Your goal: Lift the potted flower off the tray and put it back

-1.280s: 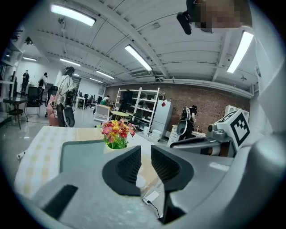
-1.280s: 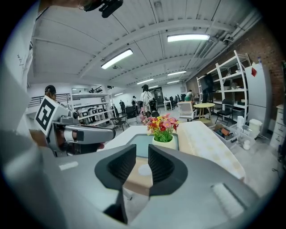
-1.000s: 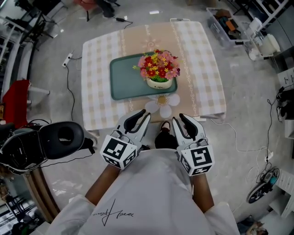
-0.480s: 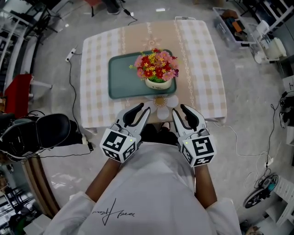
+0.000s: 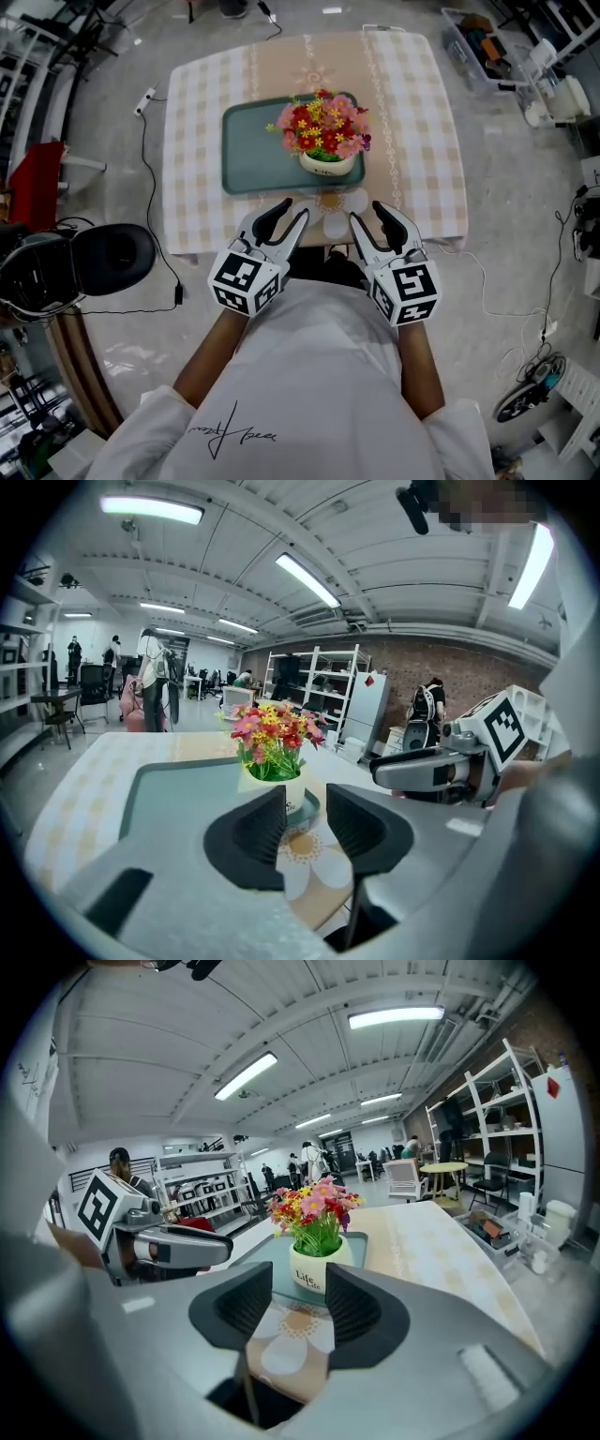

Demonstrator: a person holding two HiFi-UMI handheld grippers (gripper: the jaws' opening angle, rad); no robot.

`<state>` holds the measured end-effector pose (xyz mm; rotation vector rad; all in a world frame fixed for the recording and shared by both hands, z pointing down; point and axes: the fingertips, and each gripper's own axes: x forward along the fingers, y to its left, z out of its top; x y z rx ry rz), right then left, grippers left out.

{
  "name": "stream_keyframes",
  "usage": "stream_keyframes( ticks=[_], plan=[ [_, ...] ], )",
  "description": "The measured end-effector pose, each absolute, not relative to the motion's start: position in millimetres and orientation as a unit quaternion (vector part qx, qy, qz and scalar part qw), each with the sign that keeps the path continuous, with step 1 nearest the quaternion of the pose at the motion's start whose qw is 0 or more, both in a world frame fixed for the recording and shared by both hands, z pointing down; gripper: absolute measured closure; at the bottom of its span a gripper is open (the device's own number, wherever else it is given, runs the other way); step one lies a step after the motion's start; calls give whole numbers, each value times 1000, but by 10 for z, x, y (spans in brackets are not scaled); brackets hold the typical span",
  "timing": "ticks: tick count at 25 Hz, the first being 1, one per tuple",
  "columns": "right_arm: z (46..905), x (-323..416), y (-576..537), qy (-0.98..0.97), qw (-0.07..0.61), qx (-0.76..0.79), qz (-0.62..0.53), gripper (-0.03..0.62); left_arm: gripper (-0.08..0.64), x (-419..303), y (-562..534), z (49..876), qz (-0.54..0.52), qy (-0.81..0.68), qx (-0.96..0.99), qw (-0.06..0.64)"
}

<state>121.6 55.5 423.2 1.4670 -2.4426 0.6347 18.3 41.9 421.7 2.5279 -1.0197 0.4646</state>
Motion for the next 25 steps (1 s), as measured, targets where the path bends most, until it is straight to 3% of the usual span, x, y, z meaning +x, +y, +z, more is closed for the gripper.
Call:
stream_keyframes(
  ticks=[25],
  plan=[
    [4660, 1034, 126, -833, 173, 480, 212, 278, 385, 122, -82, 4699, 201, -347, 898, 183]
  ],
)
